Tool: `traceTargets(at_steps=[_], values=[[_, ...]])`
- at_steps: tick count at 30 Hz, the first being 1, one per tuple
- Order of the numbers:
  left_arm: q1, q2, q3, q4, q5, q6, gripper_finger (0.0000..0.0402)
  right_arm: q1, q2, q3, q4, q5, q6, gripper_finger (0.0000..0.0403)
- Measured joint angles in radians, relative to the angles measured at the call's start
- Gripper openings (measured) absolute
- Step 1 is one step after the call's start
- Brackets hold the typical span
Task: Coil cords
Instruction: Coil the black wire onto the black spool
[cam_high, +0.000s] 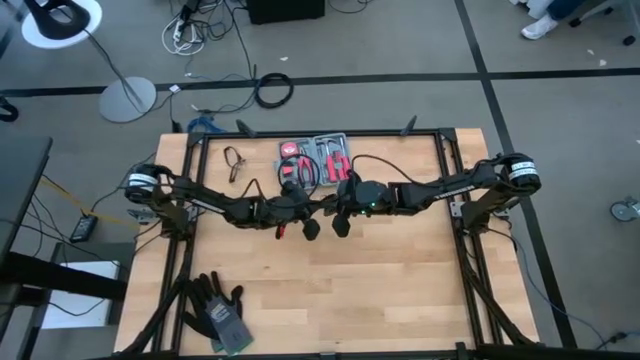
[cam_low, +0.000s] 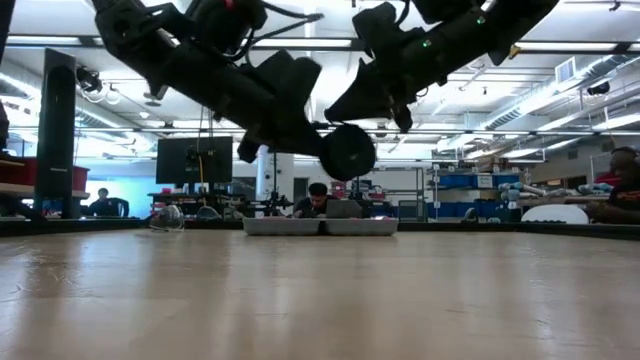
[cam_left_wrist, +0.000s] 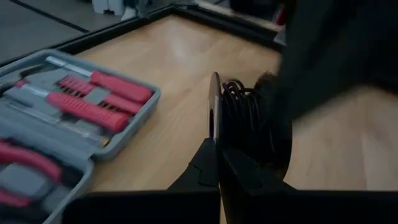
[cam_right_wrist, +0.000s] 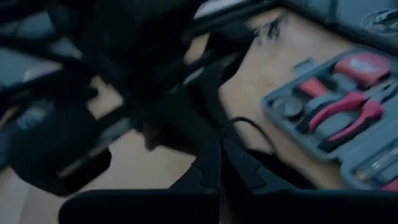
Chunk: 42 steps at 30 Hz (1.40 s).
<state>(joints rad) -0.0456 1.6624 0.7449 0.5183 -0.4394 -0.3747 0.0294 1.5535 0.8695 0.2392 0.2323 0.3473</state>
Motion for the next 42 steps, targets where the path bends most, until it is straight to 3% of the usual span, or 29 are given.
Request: traceTargets(at_steps=[14, 23, 27, 42], values=[[0.001, -0.001, -0.003, 0.093, 0.007, -0.045, 0.0000, 0.070, 0.092, -0.001, -0.071, 0.067, 0.066, 0.0002], [0.000, -0.021, -0.190, 0.389, 0.040, -0.133, 0.0000, 0.108, 0.094, 0.001, -0.172, 0.217, 0.075, 0.0008], [-0.001, -0.021, -0.258, 0.522, 0.065, -0.152, 0.0000, 0.105, 0.094, 0.002, -0.175, 0.220, 0.070, 0.0008], [-0.001, -0.025, -0.355, 0.615, 0.066, -0.178, 0.0000, 0.105, 0.097, -0.005, -0.284, 0.267, 0.139, 0.0030]])
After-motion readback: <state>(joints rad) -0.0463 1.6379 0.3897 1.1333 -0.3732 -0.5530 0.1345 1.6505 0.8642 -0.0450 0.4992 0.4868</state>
